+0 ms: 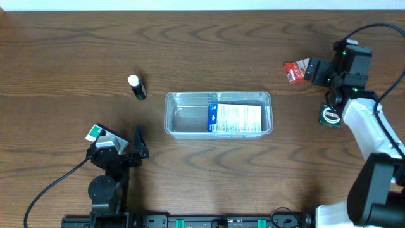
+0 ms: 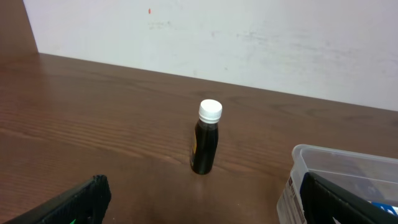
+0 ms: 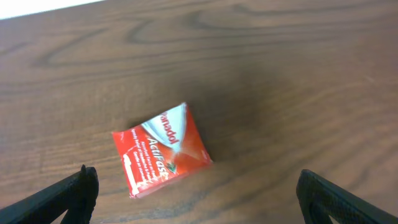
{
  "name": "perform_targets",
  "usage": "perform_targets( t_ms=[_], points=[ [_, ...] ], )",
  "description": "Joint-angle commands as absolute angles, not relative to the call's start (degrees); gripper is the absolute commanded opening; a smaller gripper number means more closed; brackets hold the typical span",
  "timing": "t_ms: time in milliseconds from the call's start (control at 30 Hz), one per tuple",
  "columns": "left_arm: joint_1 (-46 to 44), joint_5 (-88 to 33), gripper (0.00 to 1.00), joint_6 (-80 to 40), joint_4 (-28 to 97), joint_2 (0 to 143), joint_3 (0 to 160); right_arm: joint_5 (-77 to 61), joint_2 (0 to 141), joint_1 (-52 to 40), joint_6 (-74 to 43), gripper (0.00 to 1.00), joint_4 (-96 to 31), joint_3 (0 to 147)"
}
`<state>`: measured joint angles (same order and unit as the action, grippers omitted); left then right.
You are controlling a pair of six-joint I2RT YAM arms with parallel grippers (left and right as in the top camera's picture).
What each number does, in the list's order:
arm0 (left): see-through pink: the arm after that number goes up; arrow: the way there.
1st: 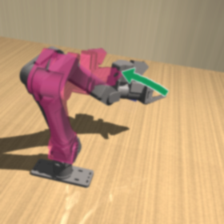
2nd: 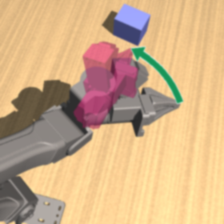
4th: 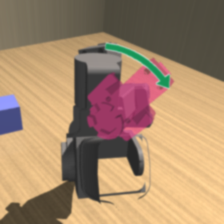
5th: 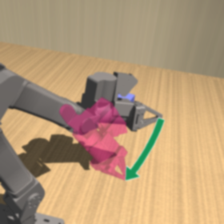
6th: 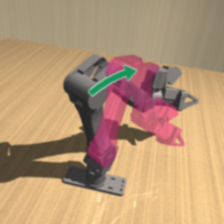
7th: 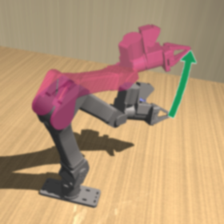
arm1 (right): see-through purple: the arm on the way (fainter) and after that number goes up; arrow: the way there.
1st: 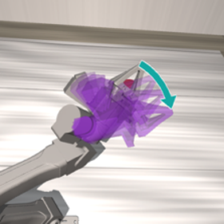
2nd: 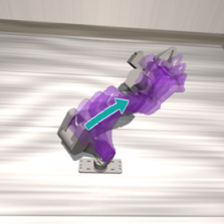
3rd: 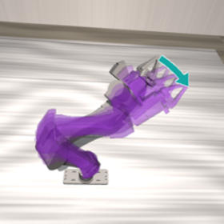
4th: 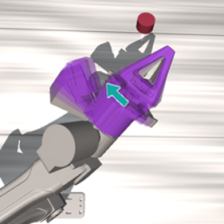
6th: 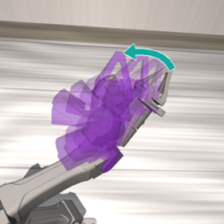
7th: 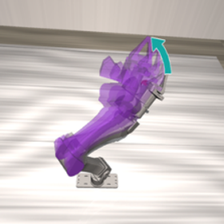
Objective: Pack container
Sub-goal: 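Move the right gripper to the red Panadol box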
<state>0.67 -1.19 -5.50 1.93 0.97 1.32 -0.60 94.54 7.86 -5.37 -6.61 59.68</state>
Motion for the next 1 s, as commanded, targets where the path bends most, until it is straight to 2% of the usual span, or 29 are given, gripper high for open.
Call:
perform_targets(
  t_ms=[0,267,433,733,867,967],
  points=[
    [1.0,-0.5,0.98,-4.5,4.0,1.0,0.2,-2.4,100.1,7.5,0.5,0.99,-6.7,63.1],
    [1.0,-0.5,0.98,-4.5,4.0,1.0,0.2,-6.7,112.5,6.3,0.9,0.99,-8.3,71.0],
    [1.0,-0.5,0.98,-4.5,4.0,1.0,0.2,-6.6,115.5,4.5,-0.3,0.99,-8.3,73.6],
    [1.0,-0.5,0.98,-4.5,4.0,1.0,0.2,0.3,115.5,1.3,-29.8,0.99,-9.5,73.6],
    [1.0,-0.5,0.98,-4.5,4.0,1.0,0.2,7.3,115.5,-0.1,-46.6,0.99,-15.2,73.5],
    [1.0,-0.5,0.98,-4.5,4.0,1.0,0.2,10.4,115.5,-0.6,-54.1,0.99,-18.1,73.3]
  ],
)
